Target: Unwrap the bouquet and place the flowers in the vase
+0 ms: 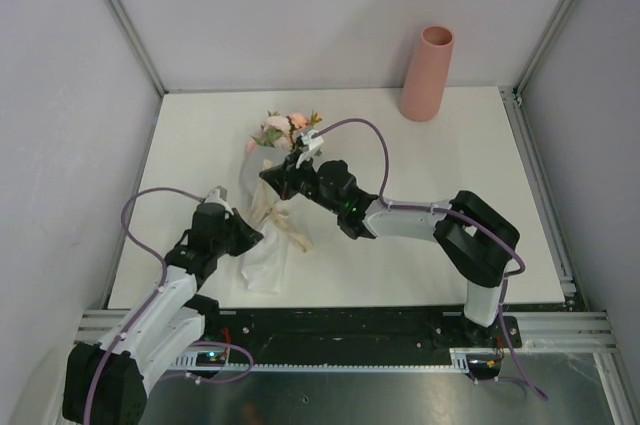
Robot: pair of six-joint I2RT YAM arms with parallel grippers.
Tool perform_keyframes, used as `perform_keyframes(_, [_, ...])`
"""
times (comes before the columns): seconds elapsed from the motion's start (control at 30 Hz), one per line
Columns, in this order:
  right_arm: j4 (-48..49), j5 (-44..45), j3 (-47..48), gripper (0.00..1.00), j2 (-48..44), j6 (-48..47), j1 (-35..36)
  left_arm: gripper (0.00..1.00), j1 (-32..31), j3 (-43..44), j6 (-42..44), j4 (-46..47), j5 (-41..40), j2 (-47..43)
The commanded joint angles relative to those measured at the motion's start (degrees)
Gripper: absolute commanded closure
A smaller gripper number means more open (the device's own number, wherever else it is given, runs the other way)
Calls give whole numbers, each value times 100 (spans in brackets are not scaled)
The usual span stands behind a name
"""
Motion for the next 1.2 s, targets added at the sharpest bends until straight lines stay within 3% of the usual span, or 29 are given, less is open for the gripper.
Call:
perform_keyframes(0.0, [338,91,62,100,-532,199,-197,100,-50,-110,-35,140,-279,-54])
perform_keyframes(0.43, [70,91,66,100,-1280,321,-801,100,-49,-276,-210,140,-525,-171])
perform_keyframes(0.83, [-1076,91,57,100,-2311,94,-1380,100,-48,-420,-330,135,-658,-347])
perform_keyframes(1.17, [-1845,1036,-8,100,-2873,-196,-1443,100,-48,-513,-387,138,-855,-342])
